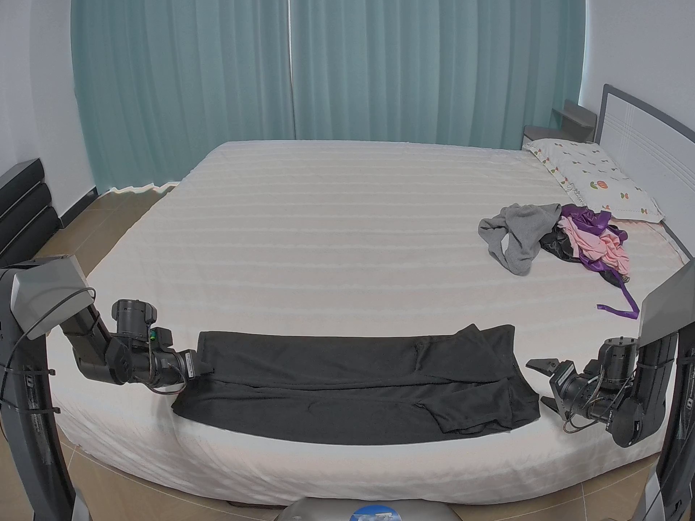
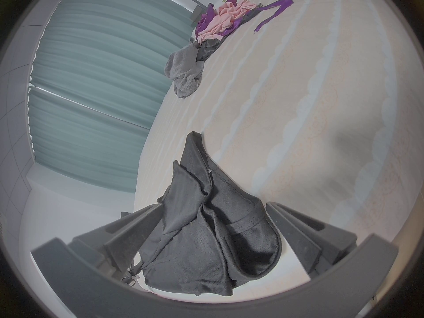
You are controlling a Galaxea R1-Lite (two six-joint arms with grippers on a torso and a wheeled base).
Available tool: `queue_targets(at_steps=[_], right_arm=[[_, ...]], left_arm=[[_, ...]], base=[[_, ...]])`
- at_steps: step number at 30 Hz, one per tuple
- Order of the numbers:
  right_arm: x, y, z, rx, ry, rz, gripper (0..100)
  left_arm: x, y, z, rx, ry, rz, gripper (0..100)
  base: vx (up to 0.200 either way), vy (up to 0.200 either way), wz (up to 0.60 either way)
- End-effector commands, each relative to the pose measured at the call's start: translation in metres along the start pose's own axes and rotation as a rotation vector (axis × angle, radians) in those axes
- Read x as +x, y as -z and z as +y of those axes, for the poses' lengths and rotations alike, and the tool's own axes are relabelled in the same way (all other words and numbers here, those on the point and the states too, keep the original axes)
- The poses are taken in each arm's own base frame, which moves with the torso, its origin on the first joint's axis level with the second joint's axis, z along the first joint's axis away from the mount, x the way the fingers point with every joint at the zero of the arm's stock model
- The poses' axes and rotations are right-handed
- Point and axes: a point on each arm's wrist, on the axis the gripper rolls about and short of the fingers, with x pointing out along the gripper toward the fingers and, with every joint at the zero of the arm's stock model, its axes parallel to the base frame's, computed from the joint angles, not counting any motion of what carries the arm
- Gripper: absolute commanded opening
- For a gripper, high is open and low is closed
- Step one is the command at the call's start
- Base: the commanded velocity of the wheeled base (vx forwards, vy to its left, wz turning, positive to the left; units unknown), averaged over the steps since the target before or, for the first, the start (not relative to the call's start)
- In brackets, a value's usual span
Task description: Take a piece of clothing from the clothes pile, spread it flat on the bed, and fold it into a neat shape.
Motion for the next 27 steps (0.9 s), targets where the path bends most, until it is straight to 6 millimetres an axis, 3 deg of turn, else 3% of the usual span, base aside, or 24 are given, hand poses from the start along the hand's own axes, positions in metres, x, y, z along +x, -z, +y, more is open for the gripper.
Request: queue_targets(at_steps=[1,10,23,27], right_arm=[[0.000,-0.001,0.001,-0.003,-0.009,-0.006,100],[0.000,-0.001,0.001,-0.004,-0.010,-0.007,100],[0.000,-0.001,0.001,-0.003,-0.011,-0.009,100],[0.000,-0.001,0.001,-0.003,-0.011,-0.009,100]], left_arm=[[0.000,0.002,0.001,-0.003,-0.007,0.005,0],[-0.017,-0.007,-0.005,-0.008,-0.009,-0.038,0],[-0.015,-0.008,-0.006,-0.009,-0.006,-0.039,0],[-0.014,-0.009,-0.005,-0.008,-0.006,-0.042,0]], base=[[0.000,0.000,0.00],[0.000,0.000,0.00],[0.000,0.000,0.00],[-0.200,0.000,0.00]])
